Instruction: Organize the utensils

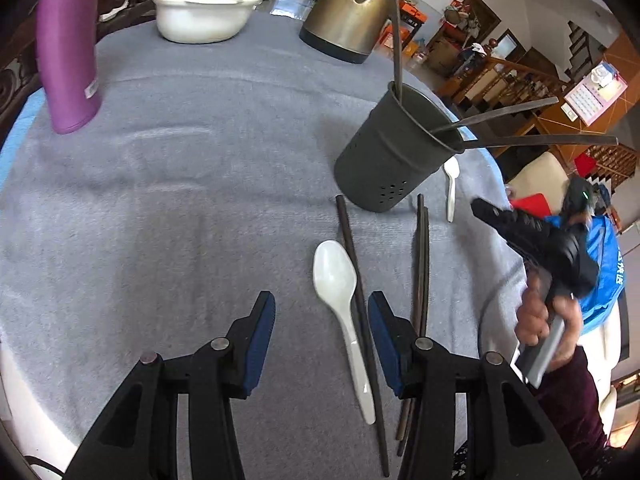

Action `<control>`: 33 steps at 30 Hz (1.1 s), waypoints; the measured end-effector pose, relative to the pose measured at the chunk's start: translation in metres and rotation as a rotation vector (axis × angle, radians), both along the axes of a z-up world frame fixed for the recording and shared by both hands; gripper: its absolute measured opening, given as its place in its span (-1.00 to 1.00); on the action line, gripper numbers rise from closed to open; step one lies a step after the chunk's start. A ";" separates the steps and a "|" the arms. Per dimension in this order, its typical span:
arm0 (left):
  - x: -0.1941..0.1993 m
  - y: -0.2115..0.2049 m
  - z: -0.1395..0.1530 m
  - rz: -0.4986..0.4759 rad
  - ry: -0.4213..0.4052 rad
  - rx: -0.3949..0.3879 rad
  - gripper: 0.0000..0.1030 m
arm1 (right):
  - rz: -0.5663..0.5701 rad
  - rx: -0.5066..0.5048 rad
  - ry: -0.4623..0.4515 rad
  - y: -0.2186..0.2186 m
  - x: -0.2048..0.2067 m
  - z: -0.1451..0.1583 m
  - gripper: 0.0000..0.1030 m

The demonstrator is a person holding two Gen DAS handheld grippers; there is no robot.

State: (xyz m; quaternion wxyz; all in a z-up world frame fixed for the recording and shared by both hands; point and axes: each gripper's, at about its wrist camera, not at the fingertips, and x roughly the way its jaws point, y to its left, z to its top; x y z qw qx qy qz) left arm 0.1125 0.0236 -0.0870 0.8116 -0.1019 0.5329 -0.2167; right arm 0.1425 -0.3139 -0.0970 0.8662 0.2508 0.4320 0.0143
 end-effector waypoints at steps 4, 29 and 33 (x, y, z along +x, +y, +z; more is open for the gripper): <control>0.007 -0.012 -0.005 -0.025 0.009 0.016 -0.05 | -0.057 -0.034 0.051 -0.001 0.030 -0.007 -0.34; 0.018 -0.022 -0.020 -0.043 -0.054 0.048 -0.39 | 0.018 -0.227 0.009 0.013 -0.022 0.016 -0.82; 0.009 -0.008 -0.005 -0.021 -0.081 0.037 -0.39 | 0.073 -0.172 -0.020 0.022 -0.059 0.021 -0.82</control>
